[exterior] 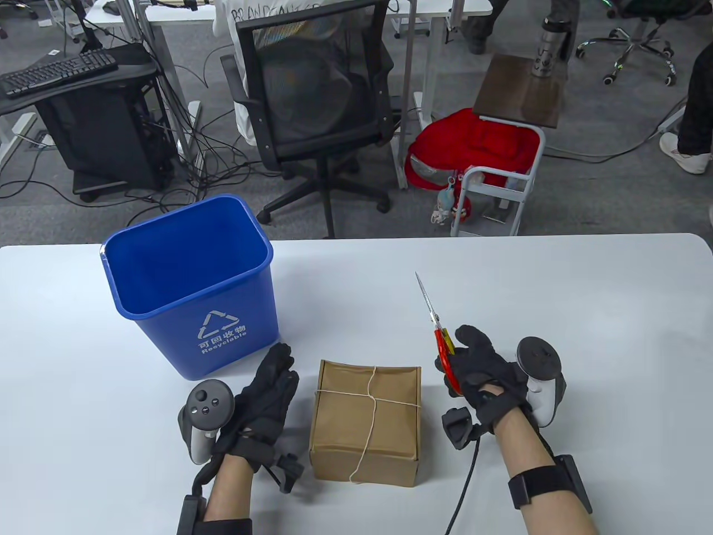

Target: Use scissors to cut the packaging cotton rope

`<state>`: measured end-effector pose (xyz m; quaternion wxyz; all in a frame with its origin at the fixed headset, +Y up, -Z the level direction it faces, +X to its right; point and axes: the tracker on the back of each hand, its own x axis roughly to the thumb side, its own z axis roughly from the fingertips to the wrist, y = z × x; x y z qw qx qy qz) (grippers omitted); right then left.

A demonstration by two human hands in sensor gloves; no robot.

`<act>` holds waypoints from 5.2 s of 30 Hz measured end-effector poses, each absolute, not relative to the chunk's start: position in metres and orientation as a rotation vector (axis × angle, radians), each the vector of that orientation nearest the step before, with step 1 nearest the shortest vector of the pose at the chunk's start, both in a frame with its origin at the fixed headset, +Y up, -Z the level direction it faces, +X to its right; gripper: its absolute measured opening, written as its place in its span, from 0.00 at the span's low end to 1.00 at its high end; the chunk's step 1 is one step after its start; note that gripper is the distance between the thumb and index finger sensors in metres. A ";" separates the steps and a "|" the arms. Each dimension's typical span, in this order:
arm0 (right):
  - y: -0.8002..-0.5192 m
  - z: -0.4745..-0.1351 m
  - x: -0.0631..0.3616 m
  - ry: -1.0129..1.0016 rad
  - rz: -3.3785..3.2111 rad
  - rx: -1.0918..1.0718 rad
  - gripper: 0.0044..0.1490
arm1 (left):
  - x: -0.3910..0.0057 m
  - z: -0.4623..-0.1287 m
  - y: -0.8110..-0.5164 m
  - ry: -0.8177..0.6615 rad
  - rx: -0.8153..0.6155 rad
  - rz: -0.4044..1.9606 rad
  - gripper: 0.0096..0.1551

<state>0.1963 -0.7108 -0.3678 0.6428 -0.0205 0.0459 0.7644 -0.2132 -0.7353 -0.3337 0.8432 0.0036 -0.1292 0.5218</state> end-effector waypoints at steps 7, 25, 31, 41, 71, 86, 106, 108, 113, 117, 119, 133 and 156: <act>-0.681 -0.360 0.189 0.232 1.770 0.149 0.57 | -0.198 -0.332 -0.733 -0.348 -0.068 0.967 0.47; -0.650 -0.344 0.176 1.144 2.118 0.332 0.68 | -0.175 -0.330 -0.740 -0.411 -0.272 0.750 0.55; -0.653 -0.353 0.170 1.225 2.196 0.260 0.67 | -0.175 -0.331 -0.742 -0.412 -0.278 0.772 0.55; -0.642 -0.374 0.141 1.245 2.261 0.269 0.66 | -0.174 -0.330 -0.742 -0.413 -0.278 0.792 0.55; -0.662 -0.372 0.158 0.526 2.078 0.382 0.51 | -0.174 -0.330 -0.743 -0.390 -0.271 0.810 0.54; -0.698 -0.356 0.216 0.193 2.437 -0.171 0.50 | -0.174 -0.330 -0.744 -0.388 -0.278 0.834 0.53; -0.745 -0.365 0.204 0.354 3.055 -0.387 0.49 | -0.174 -0.331 -0.744 -0.383 -0.272 0.848 0.52; -0.745 -0.365 0.201 0.346 3.083 -0.391 0.48 | -0.174 -0.331 -0.744 -0.384 -0.272 0.847 0.52; -0.741 -0.362 0.203 0.358 3.102 -0.402 0.48 | -0.174 -0.331 -0.745 -0.383 -0.272 0.852 0.52; -0.722 -0.352 0.202 0.067 3.066 -0.267 0.45 | -0.174 -0.331 -0.745 -0.383 -0.272 0.852 0.52; -0.710 -0.346 0.196 -0.065 3.028 -0.115 0.44 | -0.174 -0.332 -0.745 -0.383 -0.273 0.854 0.52; -0.671 -0.325 0.110 0.270 2.603 0.913 0.72 | -0.174 -0.332 -0.746 -0.379 -0.267 0.858 0.51; -0.700 -0.355 0.060 0.820 2.684 0.977 0.93 | -0.173 -0.332 -0.751 -0.363 -0.234 0.872 0.51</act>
